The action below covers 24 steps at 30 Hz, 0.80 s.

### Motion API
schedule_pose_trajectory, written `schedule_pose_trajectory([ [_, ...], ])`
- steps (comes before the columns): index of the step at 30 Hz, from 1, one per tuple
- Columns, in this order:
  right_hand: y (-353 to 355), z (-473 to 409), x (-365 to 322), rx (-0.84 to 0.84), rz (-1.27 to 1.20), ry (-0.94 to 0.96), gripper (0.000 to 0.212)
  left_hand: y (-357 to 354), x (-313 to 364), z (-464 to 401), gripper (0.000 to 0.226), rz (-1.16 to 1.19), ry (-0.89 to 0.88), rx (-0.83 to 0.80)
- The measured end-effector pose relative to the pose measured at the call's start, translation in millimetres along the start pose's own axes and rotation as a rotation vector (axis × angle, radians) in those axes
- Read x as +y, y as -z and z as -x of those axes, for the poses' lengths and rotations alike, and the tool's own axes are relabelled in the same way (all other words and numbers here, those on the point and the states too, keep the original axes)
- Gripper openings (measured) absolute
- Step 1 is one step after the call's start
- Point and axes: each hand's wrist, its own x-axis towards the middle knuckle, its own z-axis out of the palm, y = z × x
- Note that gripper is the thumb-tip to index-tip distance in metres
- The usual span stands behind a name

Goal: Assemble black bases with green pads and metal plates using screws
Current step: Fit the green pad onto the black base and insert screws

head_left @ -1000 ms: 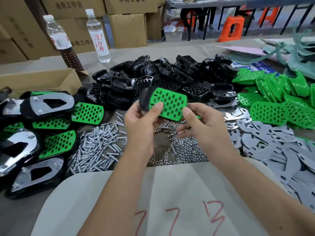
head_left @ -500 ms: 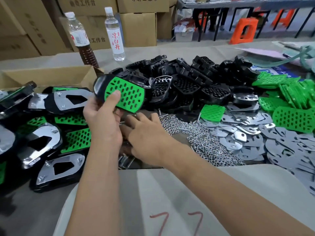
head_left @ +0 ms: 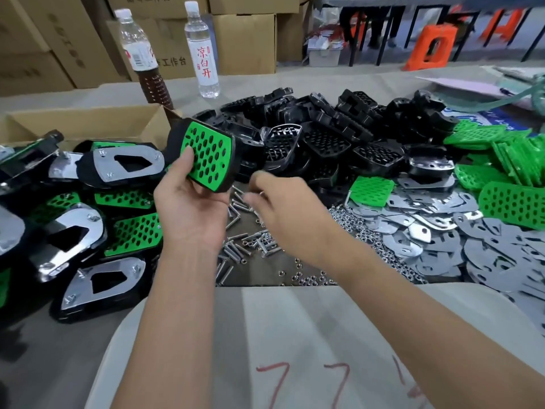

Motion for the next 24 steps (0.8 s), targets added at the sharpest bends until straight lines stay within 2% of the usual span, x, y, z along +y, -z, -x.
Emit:
schedule_pose_trajectory([
  [3, 20.5, 11.8, 16.2, 0.047, -0.314, -0.210, 0.023, -7.3, -14.6, 4.9, 0.028, -0.043, 0.076, 0.011],
  [5, 29.9, 23.1, 28.9, 0.064, -0.350, -0.276, 0.023, -13.8, -28.8, 9.8, 0.039, -0.068, 0.126, -0.006],
  [9, 44.3, 43.4, 51.5, 0.167, -0.148, -0.233, 0.017, -26.8, -60.4, 23.2, 0.024, -0.176, 0.207, -0.040],
  [11, 48.1, 52.0, 57.1, 0.199, -0.138, -0.226, 0.011, -27.4, -71.6, 28.4, 0.017, -0.239, 0.224, -0.072],
  [16, 48.5, 64.9, 70.1, 0.306, -0.068, -0.135, 0.007, -25.0, -84.9, 34.7, 0.020, -0.409, 0.189, -0.133],
  [20, 46.1, 66.6, 76.5, 0.459, -0.189, -0.144, 0.022, -26.5, -85.1, 35.7, 0.021, -0.440, 0.171, -0.135],
  [24, 45.8, 69.2, 84.1, 0.607, -0.335, -0.190, 0.012, -24.9, -85.4, 37.9, 0.022, -0.494, 0.179, -0.126],
])
